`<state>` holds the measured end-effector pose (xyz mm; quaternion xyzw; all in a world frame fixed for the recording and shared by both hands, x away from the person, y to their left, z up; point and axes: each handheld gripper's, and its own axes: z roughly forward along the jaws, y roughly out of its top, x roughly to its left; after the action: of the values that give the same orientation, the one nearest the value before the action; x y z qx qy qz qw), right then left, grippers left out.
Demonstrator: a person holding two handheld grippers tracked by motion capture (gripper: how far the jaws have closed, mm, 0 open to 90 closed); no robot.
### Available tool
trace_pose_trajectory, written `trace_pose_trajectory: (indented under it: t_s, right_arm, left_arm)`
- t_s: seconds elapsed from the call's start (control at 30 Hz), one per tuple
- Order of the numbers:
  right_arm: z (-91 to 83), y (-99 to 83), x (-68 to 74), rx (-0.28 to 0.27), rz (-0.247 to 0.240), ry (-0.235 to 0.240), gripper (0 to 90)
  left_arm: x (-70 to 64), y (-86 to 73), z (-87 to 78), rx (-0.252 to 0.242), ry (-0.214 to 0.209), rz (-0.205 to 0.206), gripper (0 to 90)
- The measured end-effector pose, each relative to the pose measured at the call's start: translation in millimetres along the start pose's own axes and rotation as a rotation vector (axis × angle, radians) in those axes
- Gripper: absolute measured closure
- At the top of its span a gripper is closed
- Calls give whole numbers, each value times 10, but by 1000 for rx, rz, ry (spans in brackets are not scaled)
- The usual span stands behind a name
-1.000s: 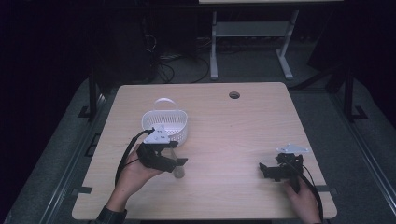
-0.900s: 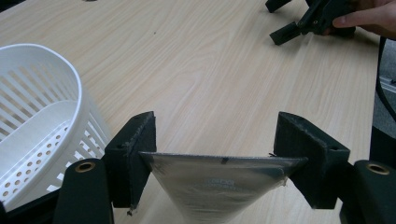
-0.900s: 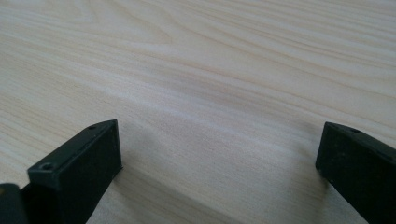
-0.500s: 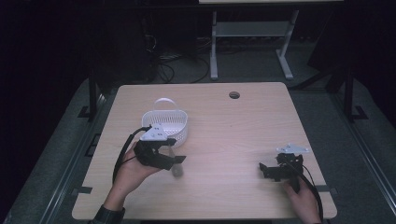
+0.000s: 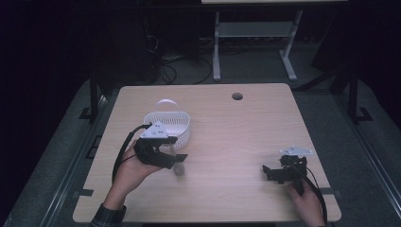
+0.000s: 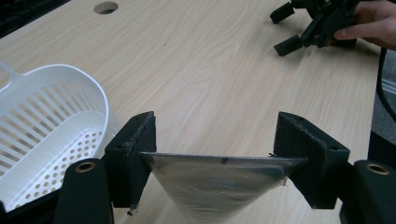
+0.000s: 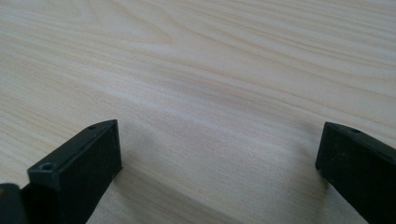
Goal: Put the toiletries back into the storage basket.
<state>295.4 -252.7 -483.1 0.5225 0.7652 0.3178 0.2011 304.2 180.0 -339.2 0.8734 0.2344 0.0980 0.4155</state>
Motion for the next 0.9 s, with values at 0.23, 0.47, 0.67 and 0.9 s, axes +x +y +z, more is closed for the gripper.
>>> trace_pose_trajectory:
  t_s: [0.23,0.47,0.67,0.9]
  right_arm:
    - [-1,0,1,0,1,0,0]
    - [0,1,1,1,2,0,0]
    - [-1,0,1,0,1,1,0]
    - [0,0,1,1,2,0,0]
  left_arm:
    - [33,42,-56,-2,3,4,296]
    - [66,73,-110,-11,6,2,295]
    - [90,108,-152,-18,6,0,295]
    - [119,161,-201,-24,6,1,296]
